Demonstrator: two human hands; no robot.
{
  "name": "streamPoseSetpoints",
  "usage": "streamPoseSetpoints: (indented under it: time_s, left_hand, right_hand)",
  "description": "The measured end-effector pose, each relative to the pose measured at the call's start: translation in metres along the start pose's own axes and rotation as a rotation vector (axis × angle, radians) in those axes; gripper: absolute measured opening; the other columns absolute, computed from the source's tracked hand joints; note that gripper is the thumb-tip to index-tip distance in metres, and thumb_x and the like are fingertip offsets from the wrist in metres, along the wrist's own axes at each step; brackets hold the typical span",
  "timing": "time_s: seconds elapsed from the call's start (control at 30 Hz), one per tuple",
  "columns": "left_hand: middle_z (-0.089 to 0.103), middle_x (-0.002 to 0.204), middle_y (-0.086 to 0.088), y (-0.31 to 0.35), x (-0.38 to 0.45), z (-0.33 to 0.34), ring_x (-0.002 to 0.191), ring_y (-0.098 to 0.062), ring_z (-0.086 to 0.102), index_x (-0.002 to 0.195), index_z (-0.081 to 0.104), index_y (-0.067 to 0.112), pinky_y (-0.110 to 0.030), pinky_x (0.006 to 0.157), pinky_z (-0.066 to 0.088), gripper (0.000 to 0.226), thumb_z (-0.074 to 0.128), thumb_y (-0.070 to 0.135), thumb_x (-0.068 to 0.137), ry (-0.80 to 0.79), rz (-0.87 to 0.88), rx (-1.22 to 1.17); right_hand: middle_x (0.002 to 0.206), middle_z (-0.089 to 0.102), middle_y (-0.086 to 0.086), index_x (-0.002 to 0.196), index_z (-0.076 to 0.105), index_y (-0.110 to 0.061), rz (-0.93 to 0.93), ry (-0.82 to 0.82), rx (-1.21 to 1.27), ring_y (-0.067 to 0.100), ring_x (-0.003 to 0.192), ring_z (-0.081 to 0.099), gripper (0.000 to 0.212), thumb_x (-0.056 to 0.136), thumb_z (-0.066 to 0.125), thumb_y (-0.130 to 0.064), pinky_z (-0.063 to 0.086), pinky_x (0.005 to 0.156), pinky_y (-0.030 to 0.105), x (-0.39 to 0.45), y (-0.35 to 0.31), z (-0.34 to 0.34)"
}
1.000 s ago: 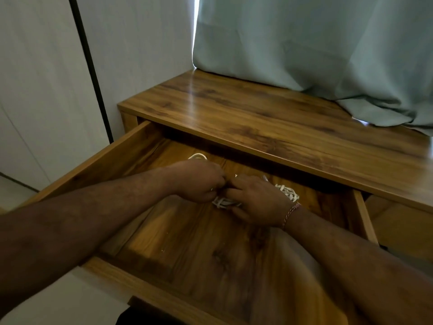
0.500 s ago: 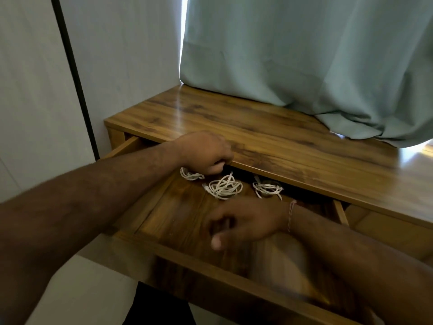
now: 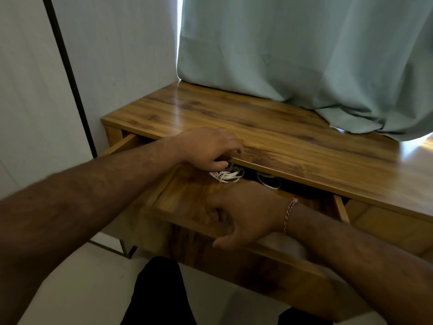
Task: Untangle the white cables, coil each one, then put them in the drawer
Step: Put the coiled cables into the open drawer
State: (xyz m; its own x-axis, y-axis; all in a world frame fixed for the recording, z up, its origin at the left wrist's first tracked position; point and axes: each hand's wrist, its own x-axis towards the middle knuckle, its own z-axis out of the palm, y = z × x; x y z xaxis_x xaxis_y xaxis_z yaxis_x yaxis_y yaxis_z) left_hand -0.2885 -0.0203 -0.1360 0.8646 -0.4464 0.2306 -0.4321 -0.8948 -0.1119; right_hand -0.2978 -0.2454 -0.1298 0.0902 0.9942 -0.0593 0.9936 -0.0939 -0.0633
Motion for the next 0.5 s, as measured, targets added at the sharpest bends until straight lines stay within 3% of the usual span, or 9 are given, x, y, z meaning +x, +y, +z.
streamPoseSetpoints:
  time_s: [0.13, 0.17, 0.27, 0.37, 0.5]
  left_hand:
    - [0.056, 0.141, 0.001, -0.012, -0.006, -0.001, 0.129, -0.018, 0.05, 0.146, 0.048, 0.026, -0.046, 0.108, 0.044, 0.058, 0.046, 0.059, 0.098, -0.132, -0.058, -0.059]
    - [0.053, 0.147, 0.002, -0.014, -0.009, -0.001, 0.134, -0.017, 0.047, 0.149, 0.045, 0.027, -0.048, 0.112, 0.041, 0.062, 0.04, 0.063, 0.099, -0.158, -0.085, -0.107]
    - [0.043, 0.159, 0.005, -0.018, -0.013, -0.002, 0.143, -0.015, 0.039, 0.156, 0.037, 0.029, -0.051, 0.118, 0.036, 0.081, 0.034, 0.08, 0.093, -0.192, -0.143, -0.232]
    - [0.036, 0.163, 0.004, -0.018, -0.012, 0.0, 0.146, -0.017, 0.034, 0.159, 0.029, 0.028, -0.048, 0.12, 0.034, 0.097, 0.054, 0.082, 0.083, -0.239, -0.146, -0.123]
    - [0.033, 0.163, -0.001, -0.021, -0.01, 0.016, 0.147, -0.021, 0.032, 0.159, 0.028, 0.026, -0.049, 0.118, 0.035, 0.091, 0.07, 0.06, 0.086, -0.168, -0.099, 0.109]
  right_hand:
    - [0.116, 0.055, -0.017, 0.108, 0.052, -0.038, 0.145, 0.214, -0.233, 0.009, 0.107, 0.05, 0.061, 0.07, 0.058, -0.085, 0.049, 0.089, 0.042, 0.0, 0.023, 0.009]
    - [0.128, 0.052, -0.015, 0.118, 0.051, -0.038, 0.199, 0.187, -0.248, 0.012, 0.117, 0.048, 0.069, 0.07, 0.057, -0.087, 0.046, 0.096, 0.043, -0.006, 0.022, 0.013]
    - [0.154, 0.039, -0.007, 0.147, 0.038, -0.032, 0.334, 0.331, -0.298, 0.018, 0.14, 0.038, 0.096, 0.07, 0.058, -0.087, 0.038, 0.113, 0.045, -0.006, 0.048, 0.011]
    - [0.149, 0.046, -0.006, 0.149, 0.037, -0.033, 0.459, 0.345, -0.255, 0.018, 0.136, 0.042, 0.091, 0.076, 0.06, -0.082, 0.042, 0.11, 0.045, -0.003, 0.064, 0.014]
    - [0.135, 0.055, -0.006, 0.14, 0.051, -0.031, 0.493, 0.329, -0.294, 0.018, 0.124, 0.05, 0.067, 0.087, 0.057, -0.072, 0.048, 0.101, 0.04, 0.003, 0.082, 0.021]
